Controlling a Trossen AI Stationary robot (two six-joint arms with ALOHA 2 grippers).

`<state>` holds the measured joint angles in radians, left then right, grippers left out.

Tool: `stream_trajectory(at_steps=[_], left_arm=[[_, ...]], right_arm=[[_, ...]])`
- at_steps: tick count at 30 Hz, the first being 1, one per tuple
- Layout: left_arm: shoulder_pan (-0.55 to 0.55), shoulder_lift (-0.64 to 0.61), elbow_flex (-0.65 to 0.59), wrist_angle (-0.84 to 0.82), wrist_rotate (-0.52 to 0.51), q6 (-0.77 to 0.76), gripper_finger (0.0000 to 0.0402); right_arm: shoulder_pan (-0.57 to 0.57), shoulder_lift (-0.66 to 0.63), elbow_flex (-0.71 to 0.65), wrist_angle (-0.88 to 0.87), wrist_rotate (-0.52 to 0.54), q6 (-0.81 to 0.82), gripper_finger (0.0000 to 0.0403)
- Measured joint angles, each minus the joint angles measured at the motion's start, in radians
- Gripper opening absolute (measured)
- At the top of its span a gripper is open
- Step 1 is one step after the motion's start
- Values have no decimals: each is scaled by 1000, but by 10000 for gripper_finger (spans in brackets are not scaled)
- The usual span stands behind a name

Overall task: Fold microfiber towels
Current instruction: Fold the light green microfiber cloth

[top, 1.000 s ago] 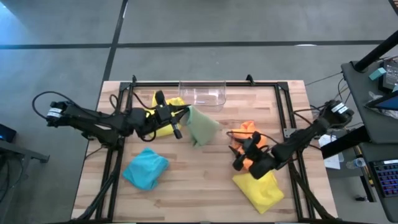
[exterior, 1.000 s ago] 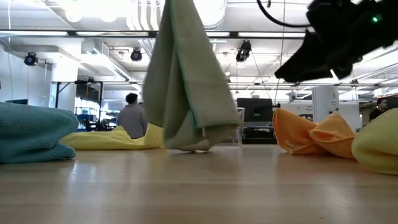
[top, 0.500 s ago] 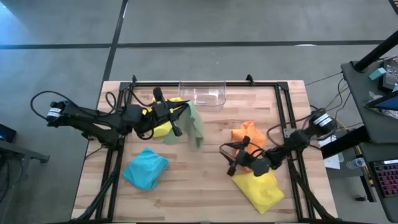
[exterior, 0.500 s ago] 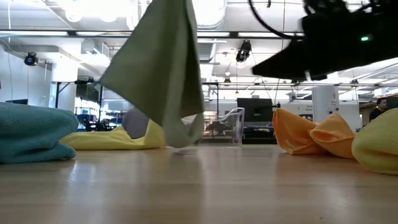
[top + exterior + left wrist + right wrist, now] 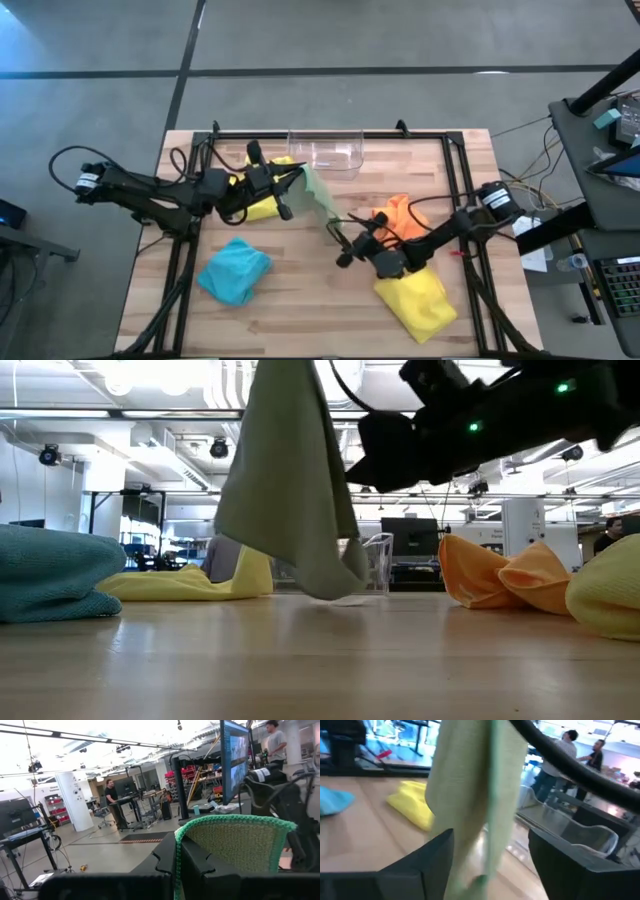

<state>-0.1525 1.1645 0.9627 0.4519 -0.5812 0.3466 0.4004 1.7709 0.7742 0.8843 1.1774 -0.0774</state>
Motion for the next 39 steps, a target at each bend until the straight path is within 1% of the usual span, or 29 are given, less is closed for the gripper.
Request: stream_trajectory(at_steps=[2,6,8,10,16,20,27,31,36,39], left_arm=[[0,0,0,0,0,0,0],[-6,0,1,-17,1,0,0],[-8,0,1,-20,1,0,0],[-8,0,-1,-25,1,0,0],[-8,0,-2,-50,1,0,0],[-8,0,-2,-51,1,0,0],[-8,0,-3,-50,1,-2,0],[-8,5,-4,-52,1,-3,0],[-8,8,-2,-50,1,-3,0],[-8,8,-2,-46,1,-3,0]], right_arm=[[-22,-6,-1,-50,-10,12,268],[-65,-15,-2,-214,-145,127,279],[-78,-17,-2,-247,-209,201,279],[-80,-17,-2,-251,-231,220,275],[-47,-33,18,-241,-235,184,259],[-25,-35,43,-244,-236,190,254],[-25,-35,108,-244,-235,180,254],[-28,-34,140,-263,-209,168,249],[-43,-34,148,-329,-174,173,247],[-50,-33,143,-336,-171,185,241]])
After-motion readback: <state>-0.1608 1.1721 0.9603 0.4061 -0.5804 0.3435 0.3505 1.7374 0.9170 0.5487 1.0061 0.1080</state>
